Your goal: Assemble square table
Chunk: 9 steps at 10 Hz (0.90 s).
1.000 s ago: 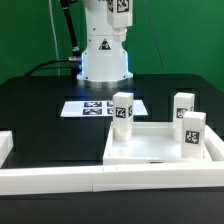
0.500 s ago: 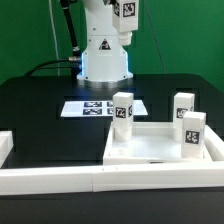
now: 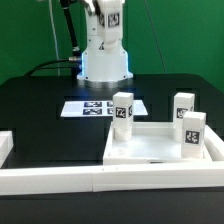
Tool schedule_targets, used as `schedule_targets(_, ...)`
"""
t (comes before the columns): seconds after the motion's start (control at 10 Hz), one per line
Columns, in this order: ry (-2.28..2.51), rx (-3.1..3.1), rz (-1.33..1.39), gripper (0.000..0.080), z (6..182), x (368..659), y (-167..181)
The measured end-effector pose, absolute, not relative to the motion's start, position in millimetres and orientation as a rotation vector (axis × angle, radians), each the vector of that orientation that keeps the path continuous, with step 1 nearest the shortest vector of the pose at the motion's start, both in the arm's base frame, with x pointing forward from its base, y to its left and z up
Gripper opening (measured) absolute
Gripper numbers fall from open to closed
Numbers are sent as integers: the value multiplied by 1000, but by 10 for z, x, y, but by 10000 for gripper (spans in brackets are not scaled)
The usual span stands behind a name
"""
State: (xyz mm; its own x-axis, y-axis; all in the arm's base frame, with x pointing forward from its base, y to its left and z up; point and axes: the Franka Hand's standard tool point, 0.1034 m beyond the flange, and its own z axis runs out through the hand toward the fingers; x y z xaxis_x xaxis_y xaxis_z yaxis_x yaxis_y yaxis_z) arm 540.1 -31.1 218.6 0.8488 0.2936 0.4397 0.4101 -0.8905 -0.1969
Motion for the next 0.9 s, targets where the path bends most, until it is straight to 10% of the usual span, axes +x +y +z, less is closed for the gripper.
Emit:
schedule_targets(0.4, -559, -2778, -469, 288, 1572, 5483, -588)
schedule_targets(0.9, -453, -2788, -528, 288, 1562, 5617, -396)
